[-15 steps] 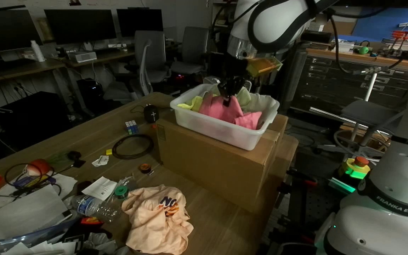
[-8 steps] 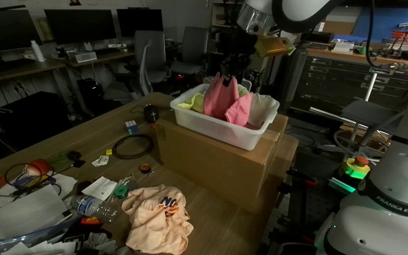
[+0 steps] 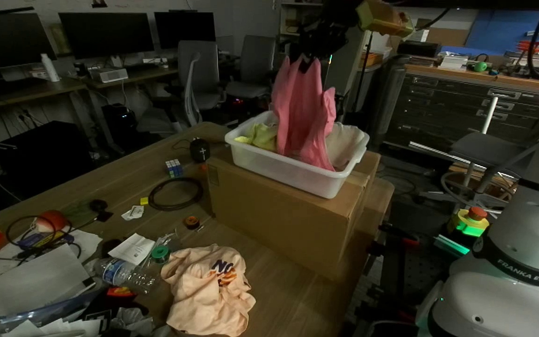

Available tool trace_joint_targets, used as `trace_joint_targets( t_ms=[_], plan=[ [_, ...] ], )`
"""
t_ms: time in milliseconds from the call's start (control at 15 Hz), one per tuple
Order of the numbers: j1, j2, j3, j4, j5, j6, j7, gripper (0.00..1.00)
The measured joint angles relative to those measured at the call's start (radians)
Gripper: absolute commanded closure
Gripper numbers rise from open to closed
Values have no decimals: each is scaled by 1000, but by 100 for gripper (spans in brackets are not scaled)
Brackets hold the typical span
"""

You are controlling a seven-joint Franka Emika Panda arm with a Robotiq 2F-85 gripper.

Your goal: Remove the clothes from the white bin and put them on the table

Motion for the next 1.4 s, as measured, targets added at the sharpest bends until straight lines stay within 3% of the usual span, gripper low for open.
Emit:
trace_joint_targets(
  t_ms=[467,867,1400],
  plan=[
    [-44,-175,45,22,0,-18,25,97],
    [-41,-216,76,79,1,-87,10,98],
    [154,-63,125,204,44,-285,-147,98]
  ],
)
